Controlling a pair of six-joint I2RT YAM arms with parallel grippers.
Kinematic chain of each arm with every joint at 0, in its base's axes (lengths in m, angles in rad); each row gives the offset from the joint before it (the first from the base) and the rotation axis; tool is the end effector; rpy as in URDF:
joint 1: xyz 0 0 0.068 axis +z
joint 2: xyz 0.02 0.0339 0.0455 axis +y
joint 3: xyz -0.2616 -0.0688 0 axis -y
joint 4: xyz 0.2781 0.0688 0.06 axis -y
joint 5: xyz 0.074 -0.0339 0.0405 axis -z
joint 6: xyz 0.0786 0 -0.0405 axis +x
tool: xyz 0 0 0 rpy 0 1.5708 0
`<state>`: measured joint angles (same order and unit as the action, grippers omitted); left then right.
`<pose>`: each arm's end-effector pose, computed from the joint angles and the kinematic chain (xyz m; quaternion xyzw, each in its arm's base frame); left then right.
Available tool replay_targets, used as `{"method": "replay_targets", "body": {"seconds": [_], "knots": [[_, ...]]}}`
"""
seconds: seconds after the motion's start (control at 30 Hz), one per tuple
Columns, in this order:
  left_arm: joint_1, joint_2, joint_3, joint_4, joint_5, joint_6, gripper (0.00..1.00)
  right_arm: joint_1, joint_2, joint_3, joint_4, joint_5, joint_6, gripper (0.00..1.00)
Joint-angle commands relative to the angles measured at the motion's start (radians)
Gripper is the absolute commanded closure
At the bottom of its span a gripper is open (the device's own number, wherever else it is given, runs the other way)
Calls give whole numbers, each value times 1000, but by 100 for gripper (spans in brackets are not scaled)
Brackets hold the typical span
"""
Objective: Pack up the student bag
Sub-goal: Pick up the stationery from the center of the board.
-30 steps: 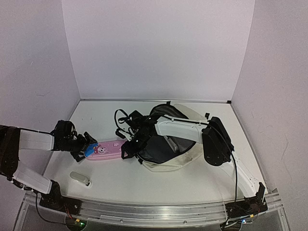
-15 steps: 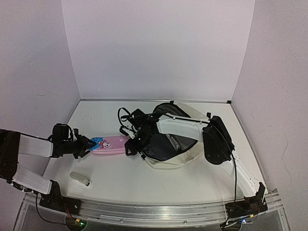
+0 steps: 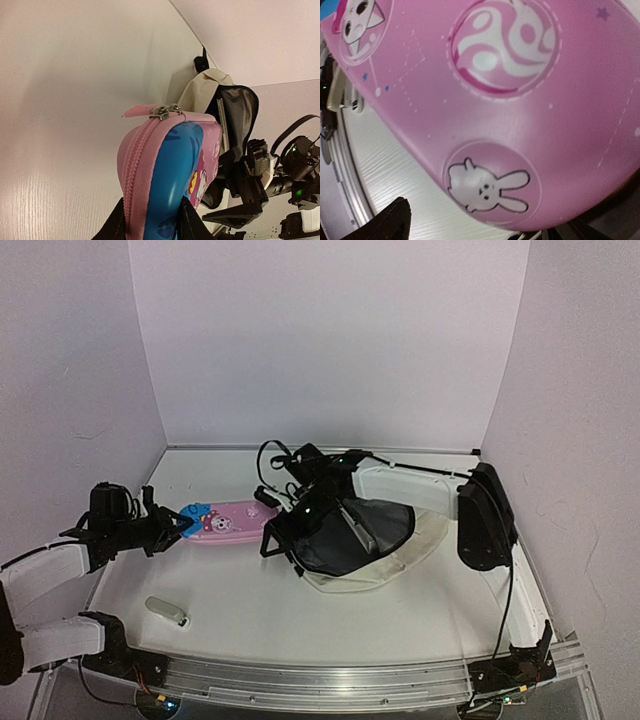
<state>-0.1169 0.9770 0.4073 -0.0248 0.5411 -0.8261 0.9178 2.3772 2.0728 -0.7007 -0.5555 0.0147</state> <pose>0.2508 -0.0702 0.1517 -0.1780 0.8416 -0.4156 0.2954 0.3119 0.4760 0.1496 -0.4718 0.7975 0.3558 0.1214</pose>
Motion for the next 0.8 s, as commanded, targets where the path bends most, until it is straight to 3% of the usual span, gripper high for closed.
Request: {"method": "replay_targets", "body": {"seconds": [0.0,0.37,0.53,0.77], "knots": [[-2,-74,113,-65,24,12,100,-54,-207,-34,-8,-113,14,7],[-7,-82,114,132,233,-60,100,-145,-274,-146,-6,-228,71,4],[-46,-95,87,211,256,-100,100,-147,-249,-122,-4,-285,93,5],[-142,-56,89,227,202,-76,100,-148,-218,-71,0,-452,125,14]]}}
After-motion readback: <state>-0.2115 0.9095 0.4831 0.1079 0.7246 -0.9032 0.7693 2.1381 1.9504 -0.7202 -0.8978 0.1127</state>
